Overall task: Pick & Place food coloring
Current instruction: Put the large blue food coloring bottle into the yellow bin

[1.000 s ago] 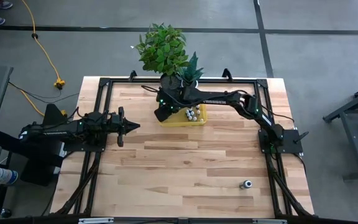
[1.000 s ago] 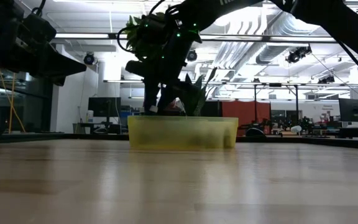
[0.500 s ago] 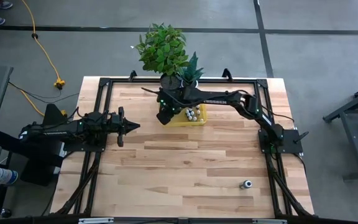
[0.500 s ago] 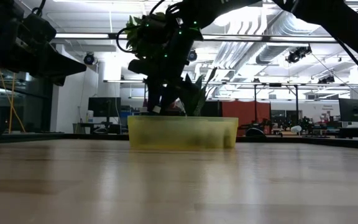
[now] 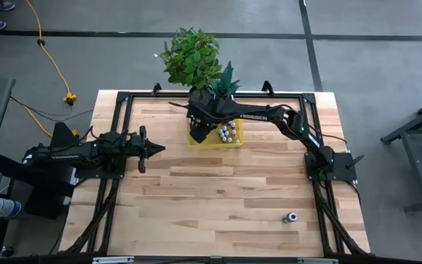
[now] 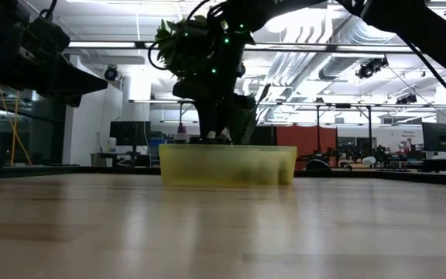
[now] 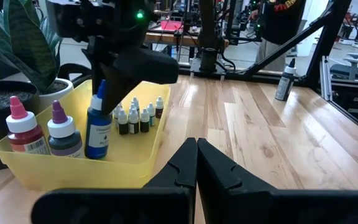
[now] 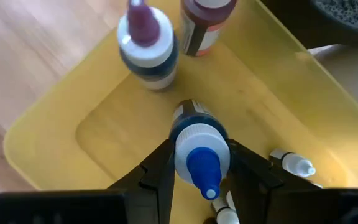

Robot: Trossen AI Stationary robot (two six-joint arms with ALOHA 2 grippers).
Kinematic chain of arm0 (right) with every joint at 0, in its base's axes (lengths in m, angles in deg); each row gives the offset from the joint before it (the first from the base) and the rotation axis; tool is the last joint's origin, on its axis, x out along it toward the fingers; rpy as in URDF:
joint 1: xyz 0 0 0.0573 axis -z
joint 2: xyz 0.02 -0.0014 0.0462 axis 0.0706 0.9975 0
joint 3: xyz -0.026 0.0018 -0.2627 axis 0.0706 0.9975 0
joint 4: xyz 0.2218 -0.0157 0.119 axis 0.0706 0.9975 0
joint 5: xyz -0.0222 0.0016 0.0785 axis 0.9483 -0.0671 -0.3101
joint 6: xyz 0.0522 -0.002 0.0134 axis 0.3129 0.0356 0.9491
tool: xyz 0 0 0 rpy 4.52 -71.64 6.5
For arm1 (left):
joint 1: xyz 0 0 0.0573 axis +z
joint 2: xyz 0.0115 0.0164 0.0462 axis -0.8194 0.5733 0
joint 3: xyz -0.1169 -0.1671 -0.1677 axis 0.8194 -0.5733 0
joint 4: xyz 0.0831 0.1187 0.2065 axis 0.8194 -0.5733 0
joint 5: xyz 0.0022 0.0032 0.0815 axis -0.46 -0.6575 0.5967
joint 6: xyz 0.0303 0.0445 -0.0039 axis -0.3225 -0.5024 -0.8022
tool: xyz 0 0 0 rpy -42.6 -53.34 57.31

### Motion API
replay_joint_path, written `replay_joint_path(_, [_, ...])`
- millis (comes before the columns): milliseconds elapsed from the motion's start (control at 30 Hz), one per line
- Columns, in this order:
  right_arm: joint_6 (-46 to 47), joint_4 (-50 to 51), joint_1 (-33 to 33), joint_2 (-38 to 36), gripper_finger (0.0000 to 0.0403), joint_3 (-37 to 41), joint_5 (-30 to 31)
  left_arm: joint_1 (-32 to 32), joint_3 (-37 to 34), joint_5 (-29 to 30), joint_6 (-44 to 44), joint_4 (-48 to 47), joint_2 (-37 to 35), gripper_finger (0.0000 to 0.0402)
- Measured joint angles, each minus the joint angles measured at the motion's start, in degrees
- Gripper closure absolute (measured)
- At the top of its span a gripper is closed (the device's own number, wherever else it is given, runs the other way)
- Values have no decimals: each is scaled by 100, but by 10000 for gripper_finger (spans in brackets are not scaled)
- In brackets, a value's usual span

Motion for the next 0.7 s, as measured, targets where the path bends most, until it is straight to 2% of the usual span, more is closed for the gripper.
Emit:
replay_joint_path(333, [-187,46,232,-2,288,0,-484,-1,0,0,0,2,0,401])
replay_joint_path(700, [-399,-95,386,-10,267,0,-508,1,0,0,0,0,0,401])
